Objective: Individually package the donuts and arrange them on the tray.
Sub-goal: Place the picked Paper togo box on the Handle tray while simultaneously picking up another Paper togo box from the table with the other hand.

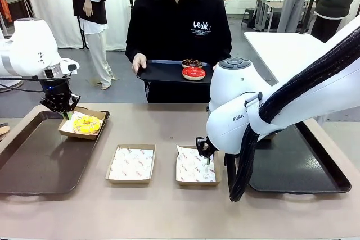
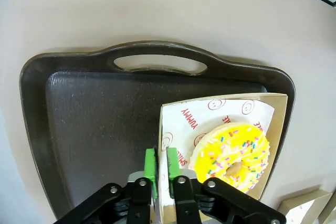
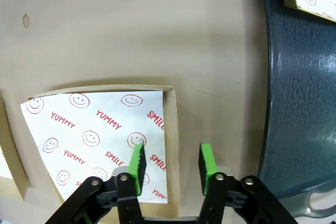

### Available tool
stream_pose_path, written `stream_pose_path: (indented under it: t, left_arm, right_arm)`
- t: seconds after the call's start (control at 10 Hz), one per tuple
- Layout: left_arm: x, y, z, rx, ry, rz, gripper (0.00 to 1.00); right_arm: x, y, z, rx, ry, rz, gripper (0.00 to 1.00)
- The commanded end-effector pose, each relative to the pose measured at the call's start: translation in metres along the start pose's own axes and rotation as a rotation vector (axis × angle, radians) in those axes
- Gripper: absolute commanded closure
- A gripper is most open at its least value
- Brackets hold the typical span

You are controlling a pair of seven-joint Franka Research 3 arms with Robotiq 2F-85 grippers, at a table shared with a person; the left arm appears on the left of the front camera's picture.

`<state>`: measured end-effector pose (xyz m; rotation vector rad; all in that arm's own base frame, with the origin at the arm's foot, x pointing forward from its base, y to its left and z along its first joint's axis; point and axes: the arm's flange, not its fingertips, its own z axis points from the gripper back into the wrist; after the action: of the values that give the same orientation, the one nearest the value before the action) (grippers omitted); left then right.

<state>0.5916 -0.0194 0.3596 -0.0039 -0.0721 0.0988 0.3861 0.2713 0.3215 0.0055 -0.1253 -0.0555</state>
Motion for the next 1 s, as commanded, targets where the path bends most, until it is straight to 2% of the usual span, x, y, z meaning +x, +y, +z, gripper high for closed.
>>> stream_pose_path:
  t: [0.0,0.1,0.2,0.4,0.5,0.6,0.8,0.9]
  left_arm:
    - [0.006,-0.003,0.003,0.035,0.008,0.016,0.00]
    - [0.006,-0.003,0.003,0.033,0.008,0.015,0.43]
    - [0.005,-0.003,0.003,0.031,0.008,0.017,0.00]
    - [0.003,-0.001,0.005,0.026,0.005,0.018,0.00]
    - [0.002,0.001,0.006,0.021,0.002,0.019,0.06]
    - [0.001,0.002,0.007,0.013,0.003,0.018,0.00]
    - [-0.004,0.005,0.010,-0.012,-0.002,0.010,0.00]
    - [-0.008,0.008,0.014,-0.035,-0.004,0.004,0.03]
  right_arm:
    - [-0.002,0.000,-0.008,-0.001,-0.031,-0.006,0.84]
    - [-0.002,0.000,-0.008,0.000,-0.031,-0.007,0.94]
    - [-0.003,0.000,-0.008,0.000,-0.031,-0.008,1.00]
    - [-0.003,0.000,-0.008,0.000,-0.033,-0.009,1.00]
    - [-0.003,0.001,-0.007,0.001,-0.034,-0.011,1.00]
    - [-0.003,0.001,-0.007,0.002,-0.031,-0.021,1.00]
    - [-0.002,0.001,-0.007,0.000,-0.023,-0.038,1.00]
    - [-0.001,0.001,-0.005,0.002,-0.019,-0.045,1.00]
